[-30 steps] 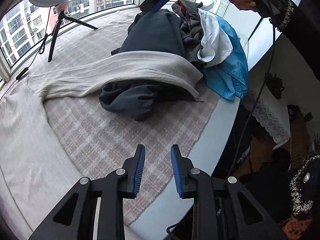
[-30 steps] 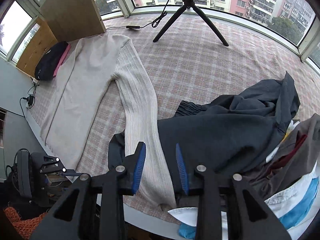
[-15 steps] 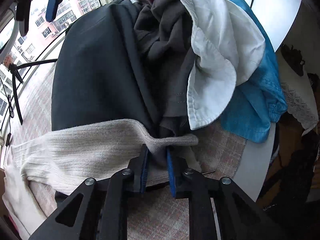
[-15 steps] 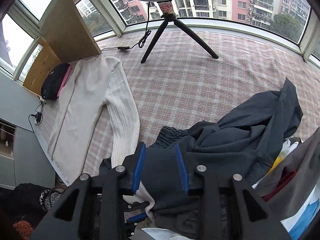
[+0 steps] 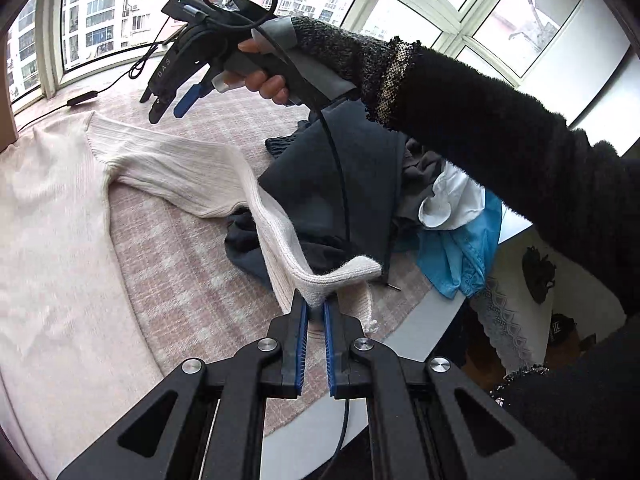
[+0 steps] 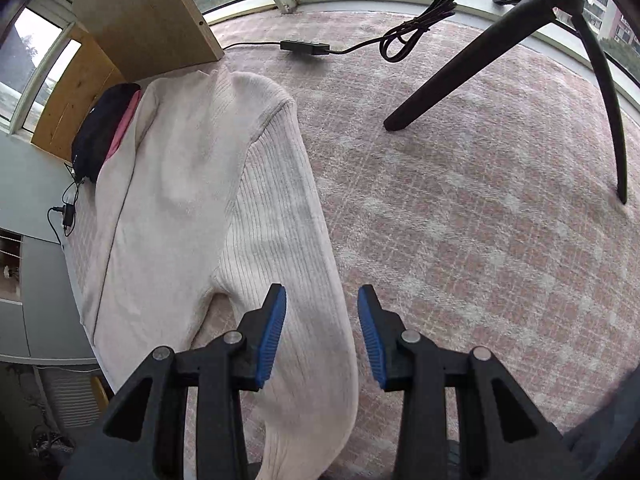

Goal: Fold clothes

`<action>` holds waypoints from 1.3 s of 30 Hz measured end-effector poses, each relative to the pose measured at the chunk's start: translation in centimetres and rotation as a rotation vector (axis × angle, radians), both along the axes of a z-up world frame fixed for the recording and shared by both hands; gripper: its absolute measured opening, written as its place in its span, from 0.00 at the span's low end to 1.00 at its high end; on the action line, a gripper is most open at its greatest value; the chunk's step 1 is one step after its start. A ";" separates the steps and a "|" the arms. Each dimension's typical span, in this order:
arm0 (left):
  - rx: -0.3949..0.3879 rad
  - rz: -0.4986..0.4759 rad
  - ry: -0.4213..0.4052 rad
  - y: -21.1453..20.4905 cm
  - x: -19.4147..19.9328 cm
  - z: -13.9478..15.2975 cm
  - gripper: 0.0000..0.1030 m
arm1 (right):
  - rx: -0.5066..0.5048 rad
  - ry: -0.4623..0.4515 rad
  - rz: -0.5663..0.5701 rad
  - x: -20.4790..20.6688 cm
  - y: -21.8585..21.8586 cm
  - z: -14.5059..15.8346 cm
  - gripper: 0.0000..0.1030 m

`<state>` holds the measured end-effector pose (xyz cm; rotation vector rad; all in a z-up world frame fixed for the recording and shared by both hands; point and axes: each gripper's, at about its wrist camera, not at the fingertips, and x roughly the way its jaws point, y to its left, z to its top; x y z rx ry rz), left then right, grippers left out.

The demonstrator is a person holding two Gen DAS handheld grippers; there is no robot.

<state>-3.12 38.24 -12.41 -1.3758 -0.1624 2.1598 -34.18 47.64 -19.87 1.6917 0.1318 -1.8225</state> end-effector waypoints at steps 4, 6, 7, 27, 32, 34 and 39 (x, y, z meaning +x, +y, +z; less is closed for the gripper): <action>0.011 0.071 -0.004 -2.4 1.2 -0.7 0.07 | 0.015 -0.034 0.024 -0.7 -2.3 -1.5 0.33; 0.026 0.092 0.003 -3.1 1.5 -0.9 0.07 | 0.036 -0.039 0.034 -0.7 -3.0 -1.7 0.04; 0.038 0.105 0.006 -3.7 1.7 -0.9 0.07 | 0.047 -0.038 0.023 -0.7 -3.2 -1.5 0.04; 0.020 0.404 -0.131 -16.3 10.2 -5.2 0.17 | 0.107 0.212 0.167 7.2 -14.4 5.9 0.33; -0.003 0.346 -0.145 -14.7 8.3 -5.9 0.23 | 0.154 0.308 0.207 9.9 -11.1 3.5 0.33; -0.003 0.340 -0.159 -14.6 7.9 -6.1 0.23 | 0.158 0.282 0.224 10.1 -10.9 2.4 0.33; -0.014 0.335 -0.203 -14.5 7.7 -7.0 0.23 | 0.198 0.292 0.246 9.5 -12.8 0.2 0.34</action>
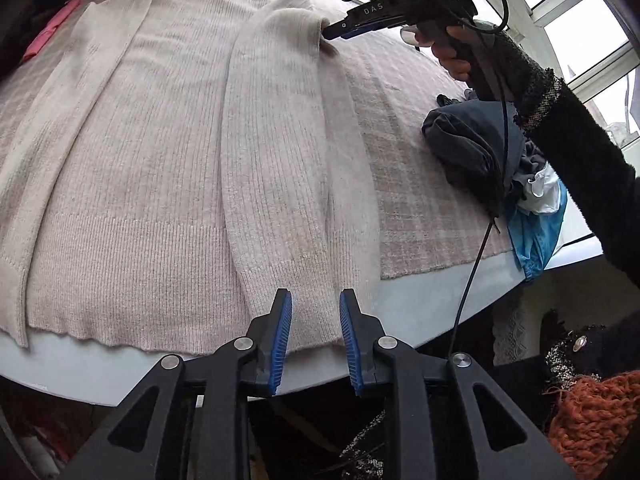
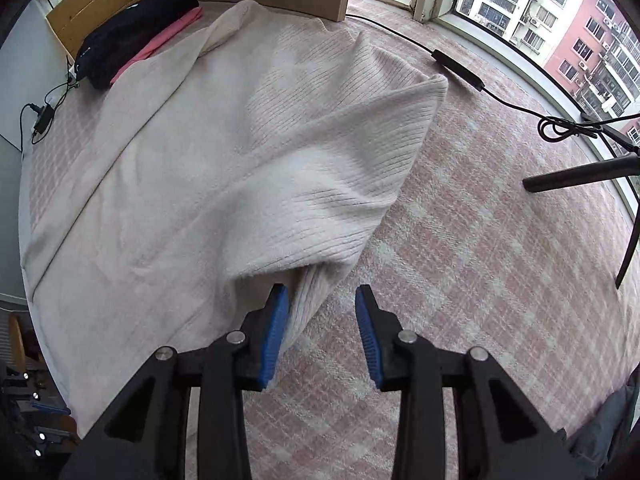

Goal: Fold clothes

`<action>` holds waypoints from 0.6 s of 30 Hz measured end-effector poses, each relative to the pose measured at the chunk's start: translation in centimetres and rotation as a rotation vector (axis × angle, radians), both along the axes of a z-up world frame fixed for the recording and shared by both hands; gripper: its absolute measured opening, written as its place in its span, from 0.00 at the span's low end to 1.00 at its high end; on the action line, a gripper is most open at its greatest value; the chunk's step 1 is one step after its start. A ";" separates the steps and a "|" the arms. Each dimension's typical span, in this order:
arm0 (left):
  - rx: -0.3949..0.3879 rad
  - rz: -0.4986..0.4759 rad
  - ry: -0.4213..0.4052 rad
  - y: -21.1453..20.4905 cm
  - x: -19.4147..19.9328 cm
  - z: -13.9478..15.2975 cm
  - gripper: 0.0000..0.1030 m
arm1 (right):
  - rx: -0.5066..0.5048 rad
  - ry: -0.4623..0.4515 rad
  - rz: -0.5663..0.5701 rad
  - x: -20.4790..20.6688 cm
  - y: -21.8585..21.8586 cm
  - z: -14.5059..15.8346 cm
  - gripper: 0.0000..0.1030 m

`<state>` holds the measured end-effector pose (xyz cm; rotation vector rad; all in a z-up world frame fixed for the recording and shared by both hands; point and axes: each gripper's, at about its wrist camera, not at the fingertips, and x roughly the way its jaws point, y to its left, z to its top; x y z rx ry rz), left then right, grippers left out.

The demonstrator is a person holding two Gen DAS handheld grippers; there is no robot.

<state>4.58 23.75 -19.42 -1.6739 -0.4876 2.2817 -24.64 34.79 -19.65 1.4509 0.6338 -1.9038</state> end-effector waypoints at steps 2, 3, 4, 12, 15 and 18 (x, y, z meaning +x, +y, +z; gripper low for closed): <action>-0.004 -0.001 -0.008 -0.1 0.1 0.0 0.23 | 0.030 0.010 0.005 -0.4 -0.8 -0.9 0.34; -0.010 0.002 -0.008 0.0 0.1 0.1 0.23 | 0.053 0.006 0.007 -0.6 -1.0 -1.5 0.32; -0.016 0.002 -0.005 -0.1 0.3 0.5 0.23 | 0.043 -0.013 0.001 -0.8 -0.6 -1.5 0.20; -0.038 -0.001 -0.041 -0.3 0.6 0.0 0.23 | 0.050 0.010 -0.115 -3.0 5.4 -0.4 0.06; -0.075 -0.023 -0.071 0.4 0.0 -1.3 0.23 | -0.024 -0.012 -0.125 -2.2 5.7 0.7 0.06; -0.125 -0.025 -0.060 0.9 0.0 -0.6 0.23 | -0.122 -0.071 -0.092 -0.6 5.2 2.0 0.10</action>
